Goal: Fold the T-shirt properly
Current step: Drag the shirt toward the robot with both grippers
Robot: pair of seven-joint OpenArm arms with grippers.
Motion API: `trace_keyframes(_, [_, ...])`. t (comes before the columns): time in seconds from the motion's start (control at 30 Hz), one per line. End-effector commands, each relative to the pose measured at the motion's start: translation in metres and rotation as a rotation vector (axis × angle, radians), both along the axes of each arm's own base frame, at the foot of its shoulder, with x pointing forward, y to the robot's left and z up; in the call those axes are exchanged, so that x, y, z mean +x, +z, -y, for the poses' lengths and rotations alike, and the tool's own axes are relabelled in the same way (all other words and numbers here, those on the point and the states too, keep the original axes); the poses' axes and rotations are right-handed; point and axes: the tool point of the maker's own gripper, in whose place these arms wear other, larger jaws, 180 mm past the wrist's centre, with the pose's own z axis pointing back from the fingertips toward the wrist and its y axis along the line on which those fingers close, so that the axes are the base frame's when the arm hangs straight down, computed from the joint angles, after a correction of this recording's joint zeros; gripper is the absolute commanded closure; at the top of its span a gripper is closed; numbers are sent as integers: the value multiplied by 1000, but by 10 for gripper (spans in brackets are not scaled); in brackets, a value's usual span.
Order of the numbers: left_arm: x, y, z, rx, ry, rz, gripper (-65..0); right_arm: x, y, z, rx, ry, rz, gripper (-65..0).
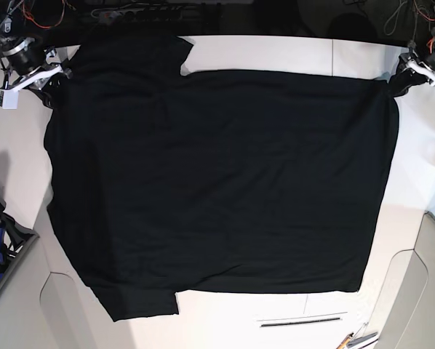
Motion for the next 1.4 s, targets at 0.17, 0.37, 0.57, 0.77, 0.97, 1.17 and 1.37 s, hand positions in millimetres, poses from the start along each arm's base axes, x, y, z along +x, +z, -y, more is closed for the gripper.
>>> trace_keyframes(0.17, [-11,35,-24,44,47,68,0,-16,24,3,-60,49,28,0])
trace_keyframes(0.37, [-24,48,-23,-36,72,68,0,-44,30,19,-107,69,-32,0])
trace_keyframes(0.57, [-41,62,-33,-75,114,82,0,-64,34,35,-104,31,-68,0])
trace_keyframes(0.77, [-50,58,-30,-77,90,34,0,-66,44,40,-59,14,-45,0])
trace_keyframes(0.97, [-47,60,-30,-75,93,47,0,-60,52,36,-21,11,-3,0])
trace_keyframes(1.17, [-23,72,-27,-67,74,122,0,-28,68,34,-27,27,99,0])
trace_keyframes(1.37, [3,84,-26,-72,68,202,0,9,82,29,-42,45,195,0])
